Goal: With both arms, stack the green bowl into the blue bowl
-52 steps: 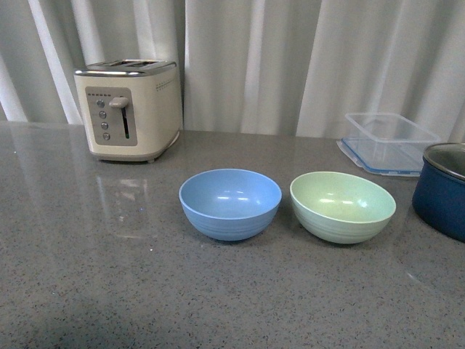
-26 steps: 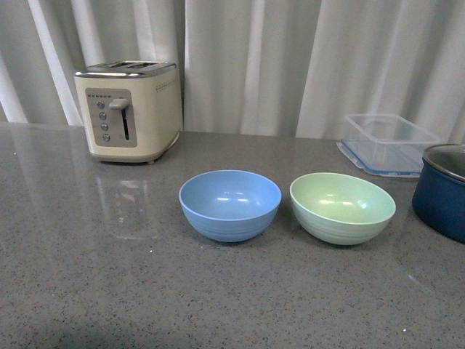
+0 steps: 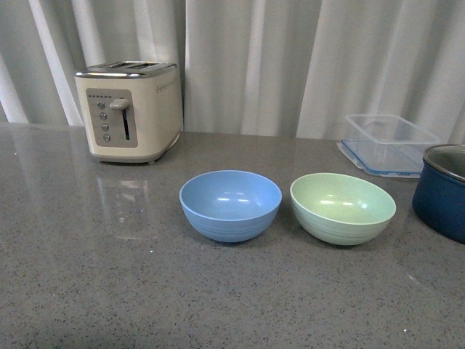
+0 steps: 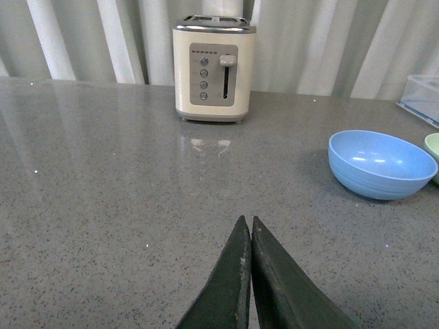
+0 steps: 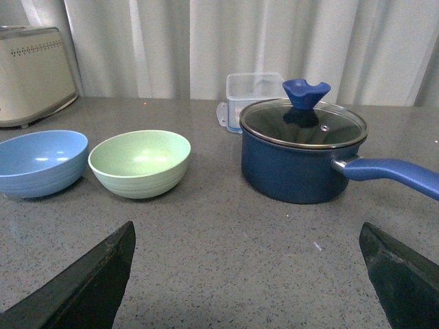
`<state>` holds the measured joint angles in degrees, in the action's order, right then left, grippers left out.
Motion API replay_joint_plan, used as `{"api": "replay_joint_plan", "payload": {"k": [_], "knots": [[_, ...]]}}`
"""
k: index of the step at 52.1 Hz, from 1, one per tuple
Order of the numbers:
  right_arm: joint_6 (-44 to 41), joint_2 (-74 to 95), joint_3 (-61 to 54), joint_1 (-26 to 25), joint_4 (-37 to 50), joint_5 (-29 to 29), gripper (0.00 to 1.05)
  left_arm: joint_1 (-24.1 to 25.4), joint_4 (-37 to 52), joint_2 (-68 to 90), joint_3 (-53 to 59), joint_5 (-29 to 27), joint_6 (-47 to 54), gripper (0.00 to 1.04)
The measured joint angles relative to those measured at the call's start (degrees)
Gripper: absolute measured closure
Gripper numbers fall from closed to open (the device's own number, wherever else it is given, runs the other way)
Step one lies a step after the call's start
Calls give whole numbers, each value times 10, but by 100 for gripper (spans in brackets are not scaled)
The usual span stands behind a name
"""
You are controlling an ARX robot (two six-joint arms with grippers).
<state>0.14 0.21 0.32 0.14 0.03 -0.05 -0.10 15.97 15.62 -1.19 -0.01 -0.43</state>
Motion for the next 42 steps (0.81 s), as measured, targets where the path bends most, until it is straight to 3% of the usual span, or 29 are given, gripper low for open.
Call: {"api": "replay_joint_plan", "payload": {"k": [17,23,37,42], "knots": [[0,0,0,0,0,0,10,0,-61,-60,0,0,0,101],[0,0,0,0,0,0,10,0,-152,-130,0,0,0,101],[0,0,0,0,0,0,10,0,-159,-154,0,0,0,101],[0,0,0,0,0,0,10,0,-159,-154,0,0,0,82]]}}
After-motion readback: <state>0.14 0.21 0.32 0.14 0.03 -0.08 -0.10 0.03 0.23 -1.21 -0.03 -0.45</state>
